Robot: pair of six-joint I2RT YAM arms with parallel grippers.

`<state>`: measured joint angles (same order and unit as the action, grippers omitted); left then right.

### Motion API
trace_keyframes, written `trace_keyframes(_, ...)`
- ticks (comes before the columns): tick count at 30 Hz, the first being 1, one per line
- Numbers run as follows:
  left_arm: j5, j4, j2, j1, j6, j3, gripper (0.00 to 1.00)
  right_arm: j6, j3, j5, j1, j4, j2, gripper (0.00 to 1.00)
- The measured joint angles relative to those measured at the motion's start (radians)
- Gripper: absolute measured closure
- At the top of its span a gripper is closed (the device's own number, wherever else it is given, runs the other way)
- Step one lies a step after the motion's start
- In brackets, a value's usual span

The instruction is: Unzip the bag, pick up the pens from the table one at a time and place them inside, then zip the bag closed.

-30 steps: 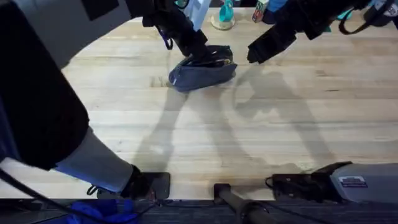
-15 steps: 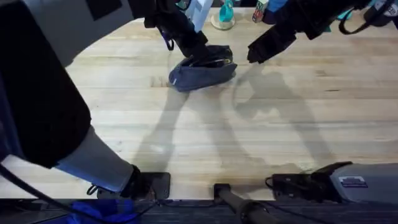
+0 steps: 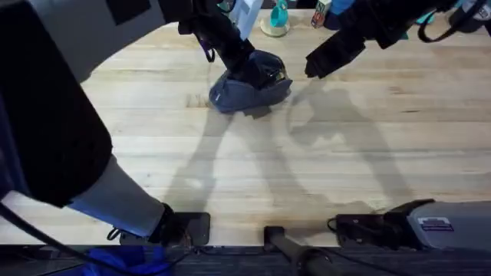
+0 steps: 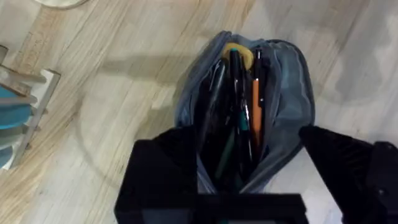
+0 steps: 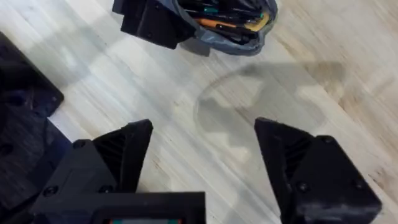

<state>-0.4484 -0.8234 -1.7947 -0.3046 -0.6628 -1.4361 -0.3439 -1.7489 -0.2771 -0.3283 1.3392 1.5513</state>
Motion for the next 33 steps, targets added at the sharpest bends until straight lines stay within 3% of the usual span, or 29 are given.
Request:
trace_keyframes(15, 0.02, -0.002, 0.0, -0.001, 0.001, -0.017, 0.006, 0.0, 0.0, 0.0, 0.0, 0.0, 0.0, 0.005)
trace_keyframes(24, 0.048, -0.026, 0.0, -0.001, 0.025, -0.165, 0.006, 0.0, 0.0, 0.0, 0.0, 0.0, 0.0, 0.006)
trace_keyframes(33, 0.053, -0.192, 0.0, -0.001, 0.031, -0.308, 0.006, 0.0, 0.0, 0.0, 0.0, 0.0, 0.0, 0.005)
